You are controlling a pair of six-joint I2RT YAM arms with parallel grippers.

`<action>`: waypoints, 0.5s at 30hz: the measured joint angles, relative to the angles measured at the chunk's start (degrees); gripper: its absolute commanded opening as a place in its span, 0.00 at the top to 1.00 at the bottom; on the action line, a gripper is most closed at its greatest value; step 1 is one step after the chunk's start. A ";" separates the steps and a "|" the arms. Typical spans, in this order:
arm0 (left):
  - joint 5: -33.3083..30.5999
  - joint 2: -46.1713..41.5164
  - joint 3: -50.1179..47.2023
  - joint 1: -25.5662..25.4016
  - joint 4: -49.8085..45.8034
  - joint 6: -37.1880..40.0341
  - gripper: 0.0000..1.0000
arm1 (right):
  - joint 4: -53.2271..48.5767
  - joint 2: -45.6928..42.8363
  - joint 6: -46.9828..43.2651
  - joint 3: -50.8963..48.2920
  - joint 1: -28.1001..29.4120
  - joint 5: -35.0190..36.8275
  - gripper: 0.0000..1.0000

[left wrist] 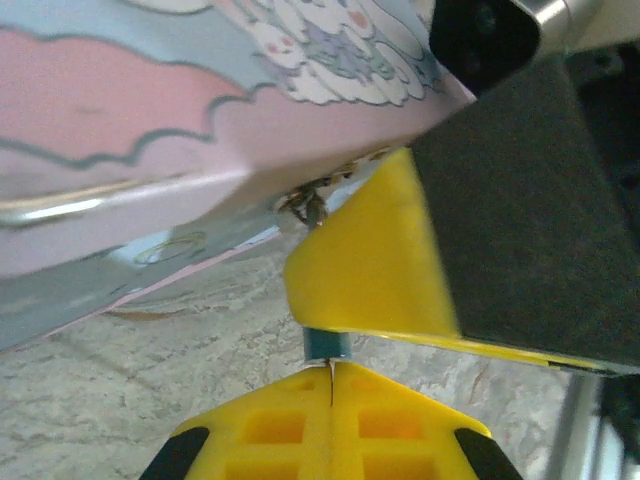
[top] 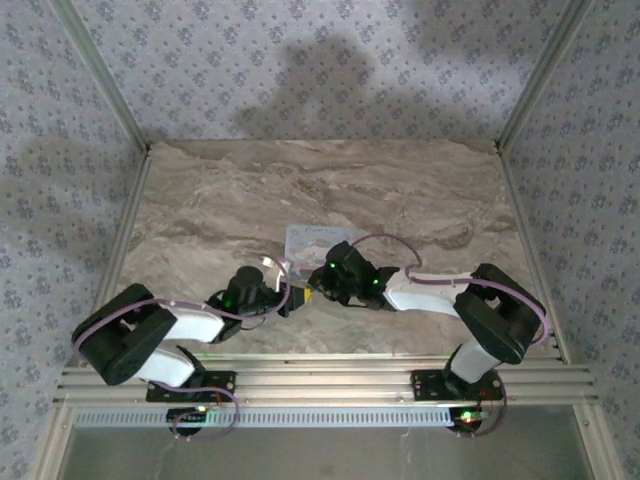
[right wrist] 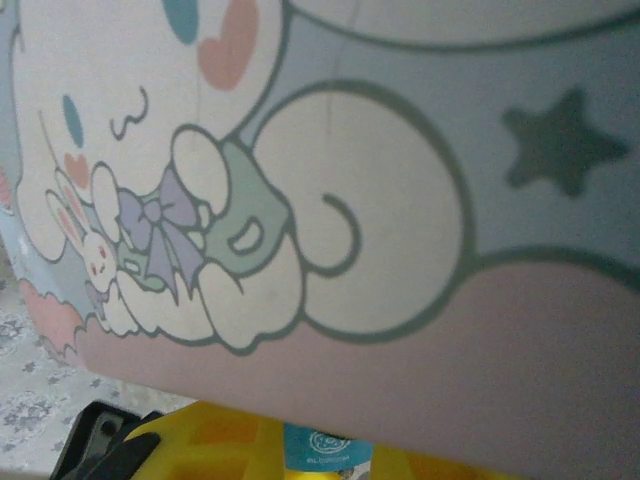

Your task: Unlock a padlock with a key

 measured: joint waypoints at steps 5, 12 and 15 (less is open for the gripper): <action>-15.91 -1.92 -0.28 -8.59 -1.66 8.79 1.00 | -1.25 -0.31 -0.42 0.00 -0.04 -0.20 1.00; -29.86 -0.76 0.72 -16.33 -2.71 18.34 1.00 | -2.23 -0.46 -1.22 0.00 -0.04 -0.42 0.98; -33.14 0.72 0.92 -18.05 -1.51 19.37 1.00 | -2.86 -0.61 -1.68 0.00 -0.07 -0.17 0.93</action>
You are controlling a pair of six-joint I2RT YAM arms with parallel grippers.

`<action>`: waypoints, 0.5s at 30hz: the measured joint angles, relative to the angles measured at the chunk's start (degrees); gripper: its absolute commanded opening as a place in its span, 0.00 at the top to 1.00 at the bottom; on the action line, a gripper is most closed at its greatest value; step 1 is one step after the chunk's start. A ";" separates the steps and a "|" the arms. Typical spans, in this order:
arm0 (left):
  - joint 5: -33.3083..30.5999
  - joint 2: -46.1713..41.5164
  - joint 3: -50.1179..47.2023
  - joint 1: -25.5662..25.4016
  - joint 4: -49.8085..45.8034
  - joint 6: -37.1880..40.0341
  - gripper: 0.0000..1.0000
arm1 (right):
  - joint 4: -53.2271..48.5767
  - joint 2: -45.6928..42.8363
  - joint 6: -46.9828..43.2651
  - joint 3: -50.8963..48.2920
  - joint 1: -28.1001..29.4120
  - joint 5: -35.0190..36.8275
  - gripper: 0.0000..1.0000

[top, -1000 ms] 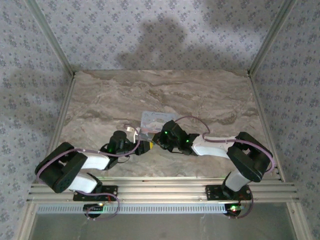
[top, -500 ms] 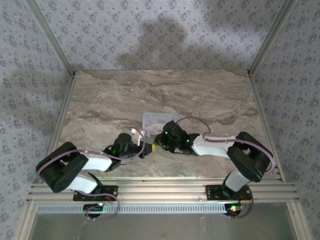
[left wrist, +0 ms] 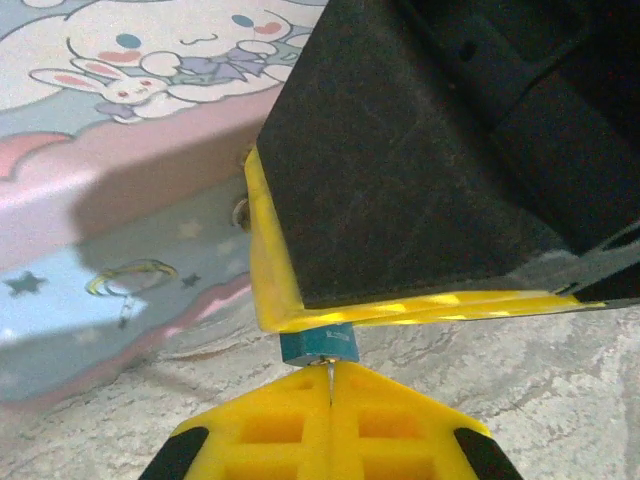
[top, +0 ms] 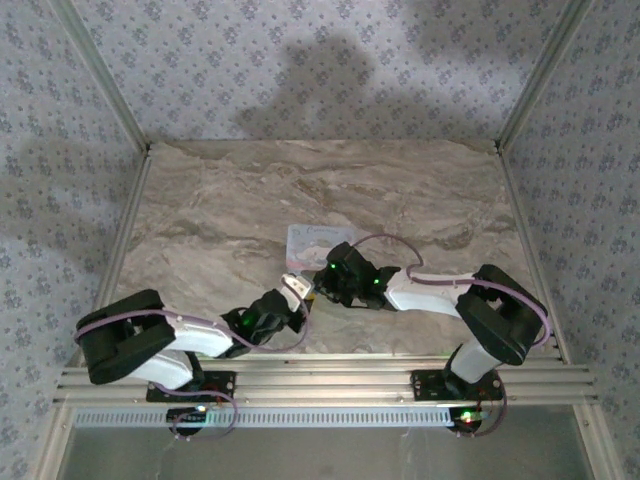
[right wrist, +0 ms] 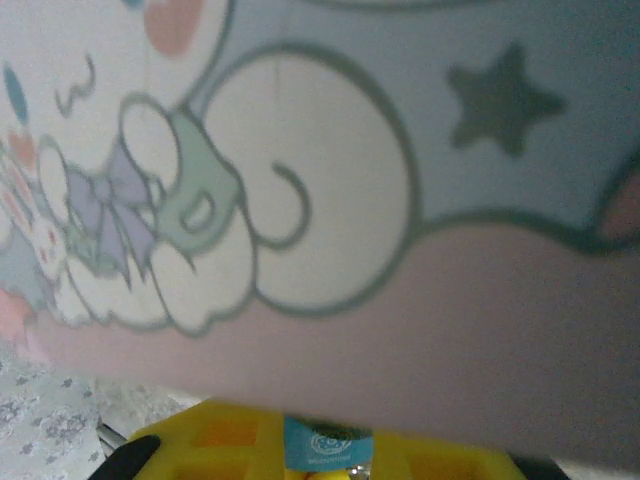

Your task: Unlock a padlock with a key

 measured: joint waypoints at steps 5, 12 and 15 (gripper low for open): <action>-2.97 0.20 -0.28 -1.44 0.96 0.39 1.00 | -0.22 -0.28 0.37 -0.04 0.00 -0.24 0.83; -2.32 0.22 -0.81 -0.35 0.22 -0.87 1.00 | -0.31 -1.66 1.51 -0.33 -0.04 -0.57 0.47; -2.10 0.22 -1.27 0.57 -0.59 -1.77 1.00 | -0.79 -3.61 1.51 -0.37 0.02 -0.42 0.42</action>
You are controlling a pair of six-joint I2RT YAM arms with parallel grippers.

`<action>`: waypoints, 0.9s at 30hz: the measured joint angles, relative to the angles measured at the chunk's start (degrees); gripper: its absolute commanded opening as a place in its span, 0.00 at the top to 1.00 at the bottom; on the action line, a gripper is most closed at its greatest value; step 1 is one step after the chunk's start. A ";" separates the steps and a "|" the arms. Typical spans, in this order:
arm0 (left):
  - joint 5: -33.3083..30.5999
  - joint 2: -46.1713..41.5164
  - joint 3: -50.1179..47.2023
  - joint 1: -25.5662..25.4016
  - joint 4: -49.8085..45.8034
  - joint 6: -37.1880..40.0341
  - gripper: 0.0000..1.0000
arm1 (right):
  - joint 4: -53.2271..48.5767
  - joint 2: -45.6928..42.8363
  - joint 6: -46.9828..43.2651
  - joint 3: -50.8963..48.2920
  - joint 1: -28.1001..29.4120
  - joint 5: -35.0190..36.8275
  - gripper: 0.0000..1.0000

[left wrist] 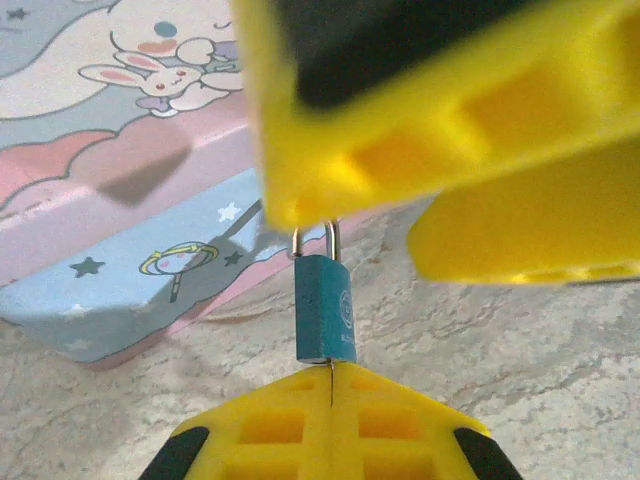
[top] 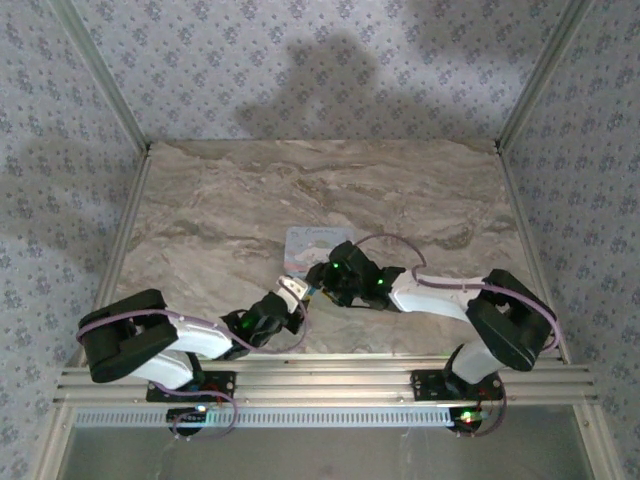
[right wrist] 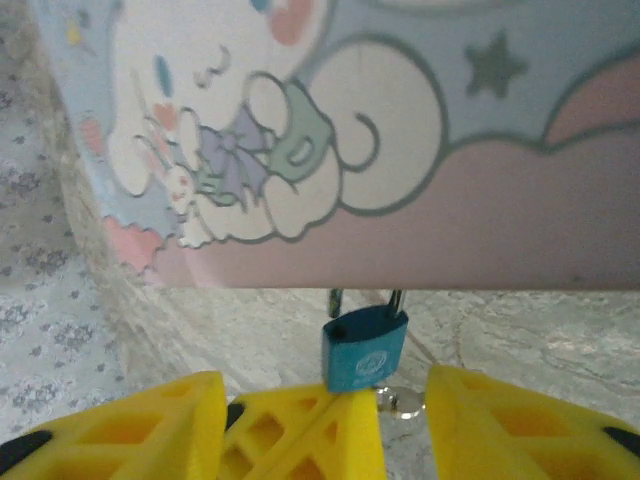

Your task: Unlock a padlock with a key

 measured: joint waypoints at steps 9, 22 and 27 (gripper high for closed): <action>0.37 -0.83 -0.07 0.46 -2.91 -0.96 1.00 | -3.63 -7.32 -0.31 -1.36 -0.04 3.43 0.40; -1.79 -9.11 0.11 0.44 -11.63 1.40 1.00 | -4.00 -5.05 -0.94 -1.75 1.68 4.94 0.44; -3.02 -11.87 0.42 0.33 -15.37 3.30 1.00 | -3.32 -2.29 -0.94 -1.01 1.81 4.20 0.44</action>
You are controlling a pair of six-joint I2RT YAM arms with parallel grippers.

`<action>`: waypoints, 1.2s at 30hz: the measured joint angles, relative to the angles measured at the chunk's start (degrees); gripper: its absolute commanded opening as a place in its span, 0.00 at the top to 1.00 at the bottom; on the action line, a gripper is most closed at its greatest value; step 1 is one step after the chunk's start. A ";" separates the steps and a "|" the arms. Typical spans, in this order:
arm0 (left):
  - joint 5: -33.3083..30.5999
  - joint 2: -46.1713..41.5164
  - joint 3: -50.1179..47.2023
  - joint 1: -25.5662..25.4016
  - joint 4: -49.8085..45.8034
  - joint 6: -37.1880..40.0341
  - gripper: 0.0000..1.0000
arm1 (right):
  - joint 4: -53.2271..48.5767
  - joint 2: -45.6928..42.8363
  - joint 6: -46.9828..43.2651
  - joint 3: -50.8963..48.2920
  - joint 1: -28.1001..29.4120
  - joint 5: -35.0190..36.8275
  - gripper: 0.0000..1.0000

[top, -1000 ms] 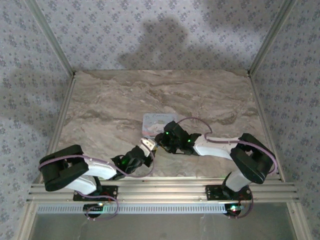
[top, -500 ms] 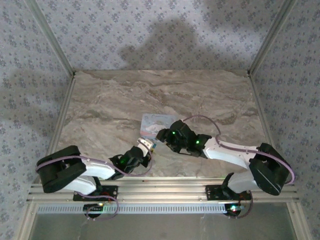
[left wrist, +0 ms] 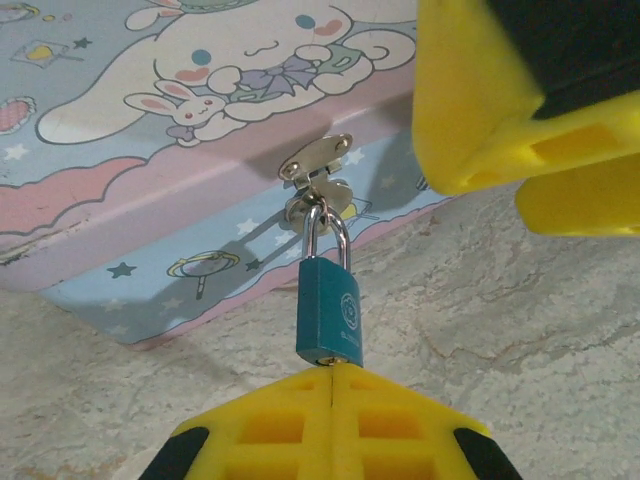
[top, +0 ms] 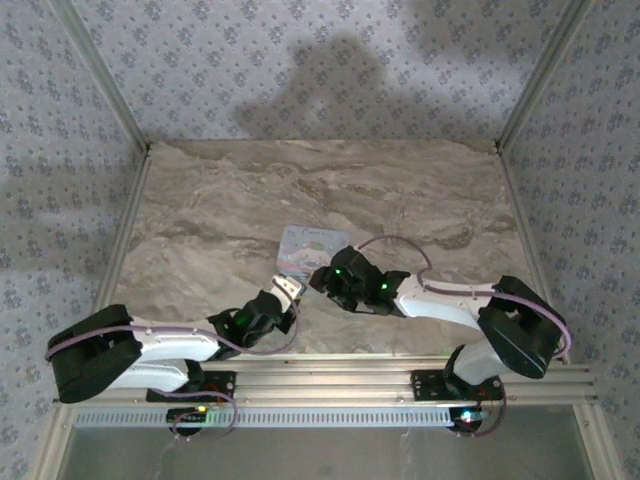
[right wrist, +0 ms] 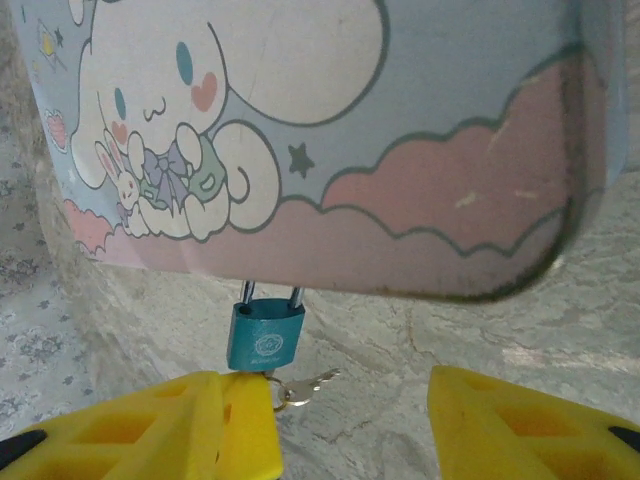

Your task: Unlock a padlock with a key

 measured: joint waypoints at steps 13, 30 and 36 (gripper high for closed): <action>-2.21 -2.08 1.55 -1.95 -4.74 5.40 1.00 | 1.81 5.31 0.00 3.91 0.90 -3.23 0.42; -2.40 -0.90 3.87 -3.61 -6.73 12.31 1.00 | 2.23 7.08 -0.17 4.52 0.98 -5.33 0.54; -2.40 -0.90 4.04 -3.85 -6.84 13.73 1.00 | 2.38 8.20 -0.39 4.68 0.94 -5.53 0.57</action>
